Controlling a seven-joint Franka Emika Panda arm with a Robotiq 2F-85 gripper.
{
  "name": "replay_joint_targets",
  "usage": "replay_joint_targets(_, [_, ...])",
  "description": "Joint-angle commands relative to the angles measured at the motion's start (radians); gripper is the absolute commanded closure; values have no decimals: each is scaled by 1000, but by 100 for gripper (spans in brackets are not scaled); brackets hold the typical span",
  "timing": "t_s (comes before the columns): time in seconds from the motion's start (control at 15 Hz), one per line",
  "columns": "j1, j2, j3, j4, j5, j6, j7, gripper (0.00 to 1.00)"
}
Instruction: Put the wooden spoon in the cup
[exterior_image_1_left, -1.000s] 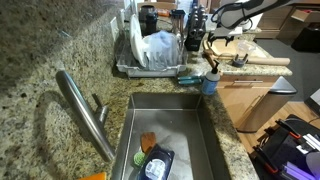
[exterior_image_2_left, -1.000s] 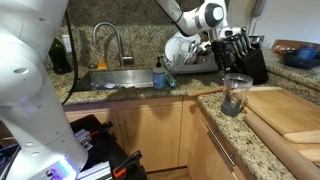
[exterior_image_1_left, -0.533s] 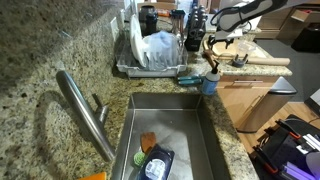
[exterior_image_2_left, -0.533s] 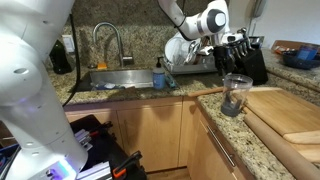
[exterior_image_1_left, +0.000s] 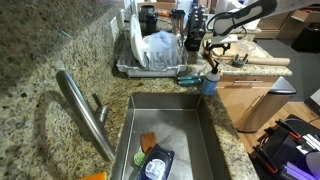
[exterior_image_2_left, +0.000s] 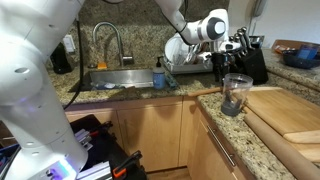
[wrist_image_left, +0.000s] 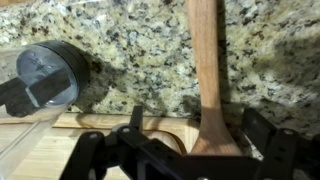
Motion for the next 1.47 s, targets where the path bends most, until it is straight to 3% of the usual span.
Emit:
replay_joint_targets(0.0, [7, 87, -19, 85, 19, -15, 4, 0])
replay_joint_targets(0.13, [10, 160, -33, 149, 30, 12, 72, 0])
replay_joint_targets(0.2, [13, 66, -25, 51, 18, 1, 28, 0])
replay_joint_targets(0.6, [7, 179, -33, 168, 34, -14, 85, 0])
replay_joint_targets(0.67, [4, 182, -31, 172, 40, -25, 85, 25])
replay_joint_targets(0.73, [1, 185, -28, 176, 46, -37, 82, 26])
replay_joint_targets(1.33, [1, 190, -32, 201, 63, -44, 100, 96])
replay_joint_targets(1.4, [1, 183, -29, 203, 71, -72, 101, 95])
